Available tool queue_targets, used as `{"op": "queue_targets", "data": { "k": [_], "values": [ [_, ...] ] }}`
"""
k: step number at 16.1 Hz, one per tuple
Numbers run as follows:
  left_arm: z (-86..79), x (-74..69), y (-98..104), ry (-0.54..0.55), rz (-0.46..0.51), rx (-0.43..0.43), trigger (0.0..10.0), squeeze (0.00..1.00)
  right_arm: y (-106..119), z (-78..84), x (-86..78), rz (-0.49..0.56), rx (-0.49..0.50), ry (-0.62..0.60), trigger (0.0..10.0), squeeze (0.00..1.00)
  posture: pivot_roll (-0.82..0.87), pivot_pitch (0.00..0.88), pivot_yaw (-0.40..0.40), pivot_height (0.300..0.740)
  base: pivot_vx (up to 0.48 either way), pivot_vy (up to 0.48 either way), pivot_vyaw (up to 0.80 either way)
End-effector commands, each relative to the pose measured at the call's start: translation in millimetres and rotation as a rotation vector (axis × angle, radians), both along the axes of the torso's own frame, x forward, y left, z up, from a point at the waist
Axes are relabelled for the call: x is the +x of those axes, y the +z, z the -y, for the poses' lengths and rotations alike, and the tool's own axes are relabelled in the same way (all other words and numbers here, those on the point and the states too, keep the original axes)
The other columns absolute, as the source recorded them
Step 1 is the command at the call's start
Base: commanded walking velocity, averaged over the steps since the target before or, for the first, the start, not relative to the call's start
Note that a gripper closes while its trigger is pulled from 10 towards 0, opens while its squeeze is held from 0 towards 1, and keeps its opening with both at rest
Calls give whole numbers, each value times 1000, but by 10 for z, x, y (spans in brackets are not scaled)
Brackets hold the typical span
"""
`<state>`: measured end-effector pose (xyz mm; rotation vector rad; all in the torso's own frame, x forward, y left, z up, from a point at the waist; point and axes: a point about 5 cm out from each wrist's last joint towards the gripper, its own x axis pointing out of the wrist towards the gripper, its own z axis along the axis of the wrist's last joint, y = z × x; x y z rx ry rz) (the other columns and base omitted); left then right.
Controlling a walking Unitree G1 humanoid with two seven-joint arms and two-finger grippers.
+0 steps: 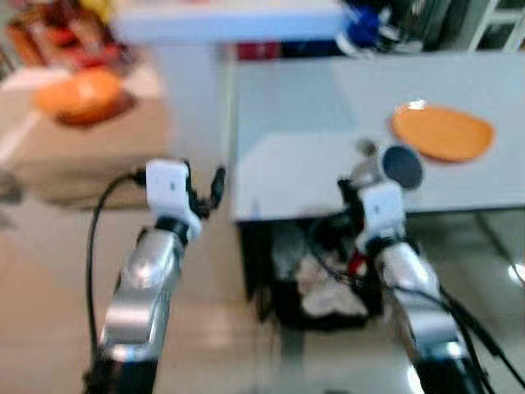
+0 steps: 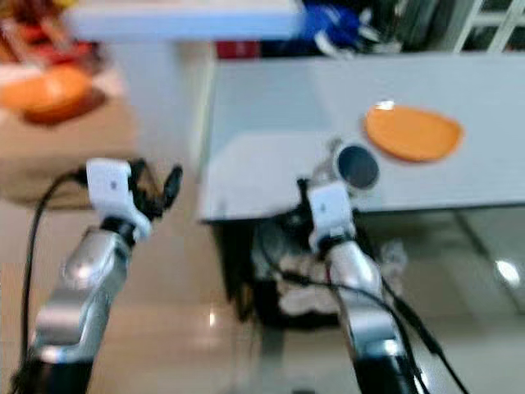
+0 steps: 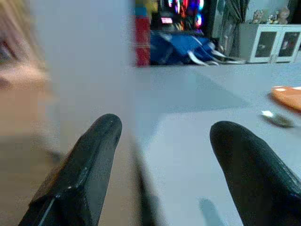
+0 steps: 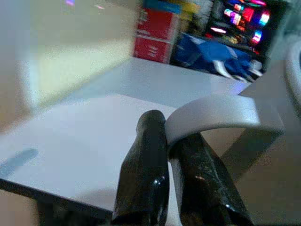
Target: Setting the table
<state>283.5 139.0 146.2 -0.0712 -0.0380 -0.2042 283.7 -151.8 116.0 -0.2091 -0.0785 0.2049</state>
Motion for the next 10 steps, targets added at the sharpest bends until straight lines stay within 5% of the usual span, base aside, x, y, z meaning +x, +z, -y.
{"op": "queue_targets", "data": {
  "k": [1, 5, 10],
  "values": [
    [-136, -24, -92, 40, -56, -13, 10000, 0, 98, 10, -11, 40, 20, -13, 0, 0, -130, 0, 67, 740, 311, -360, 0],
    [-205, -184, -244, 40, -127, -7, 10000, 0, 39, 71, -148, 26, 15, -35, 0, 0, -139, 0, 87, 740, 307, -368, 0],
    [-131, -118, -176, 11, -96, -9, 10000, 0, 82, 102, -165, 45, 2, -52, 0, 0, -155, 0, 89, 740, 292, -377, 0]
  ]
}}
